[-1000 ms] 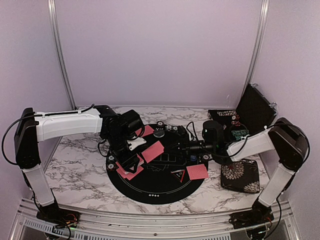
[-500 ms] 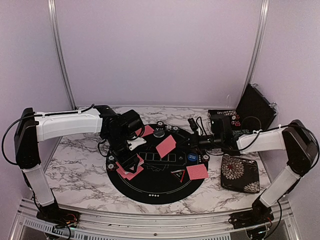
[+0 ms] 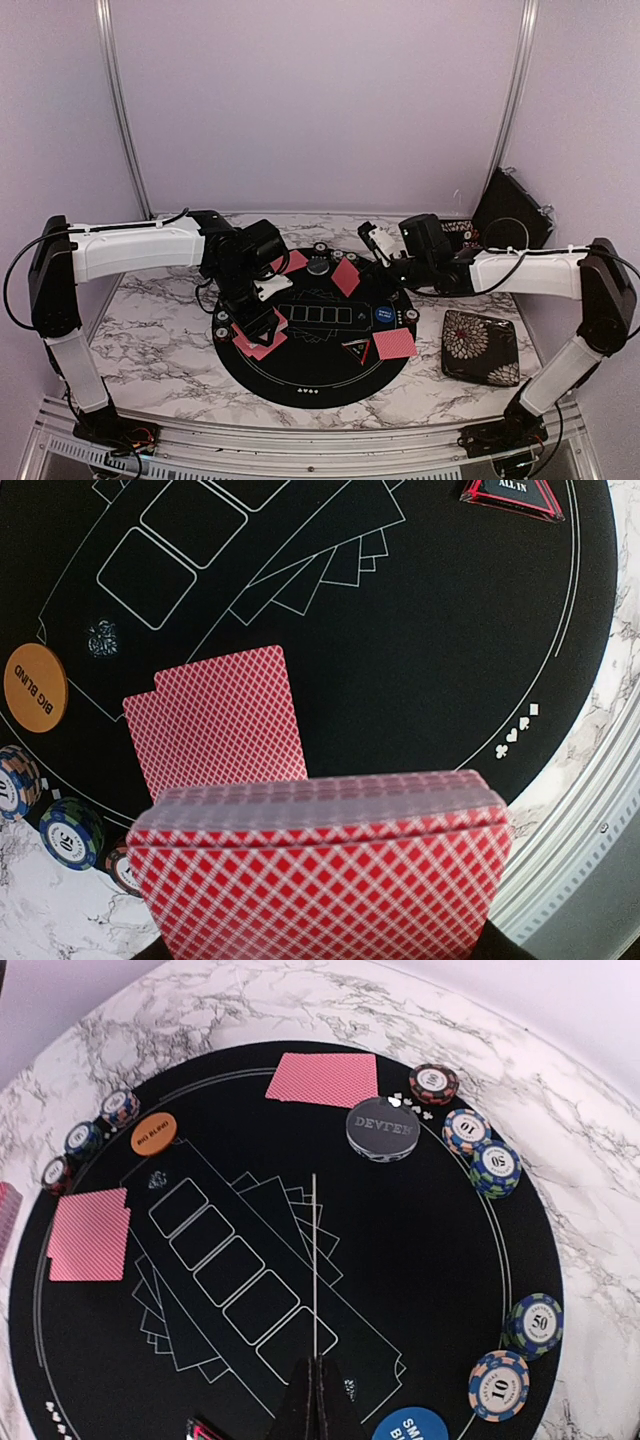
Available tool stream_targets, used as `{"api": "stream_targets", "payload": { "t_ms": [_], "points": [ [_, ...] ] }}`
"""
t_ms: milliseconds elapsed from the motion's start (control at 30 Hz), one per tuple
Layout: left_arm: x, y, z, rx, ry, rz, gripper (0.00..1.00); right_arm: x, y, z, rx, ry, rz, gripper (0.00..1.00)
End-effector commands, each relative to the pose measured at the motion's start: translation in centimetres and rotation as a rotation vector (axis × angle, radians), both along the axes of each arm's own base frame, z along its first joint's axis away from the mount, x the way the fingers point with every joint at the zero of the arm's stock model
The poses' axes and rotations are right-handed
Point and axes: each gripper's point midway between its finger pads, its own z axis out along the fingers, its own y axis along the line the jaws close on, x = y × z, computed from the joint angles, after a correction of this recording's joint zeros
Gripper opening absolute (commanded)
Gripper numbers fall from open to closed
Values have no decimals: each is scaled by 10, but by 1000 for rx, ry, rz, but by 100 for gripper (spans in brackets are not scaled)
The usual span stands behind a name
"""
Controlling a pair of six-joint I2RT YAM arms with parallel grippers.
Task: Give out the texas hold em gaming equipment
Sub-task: Flop the poker card in the community card area.
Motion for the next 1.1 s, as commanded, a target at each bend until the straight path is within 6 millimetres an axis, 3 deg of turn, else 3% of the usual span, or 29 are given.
{"api": "stream_targets", "payload": {
  "t_ms": [0, 333, 633, 1000, 1067],
  "points": [
    [1, 0, 9, -10, -10, -9, 54, 16, -7, -10, -243, -148, -11, 0],
    [0, 2, 7, -9, -4, -3, 54, 14, -8, -10, -399, -280, -41, 0],
    [1, 1, 7, -13, -1, -5, 54, 12, -13, -32, -531, -295, -37, 0],
    [-1, 2, 6, -12, 7, -5, 54, -9, -11, -49, -595, -253, -7, 0],
    [-1, 1, 5, -13, 9, -6, 54, -13, -11, -51, -598, -245, -2, 12]
  ]
}}
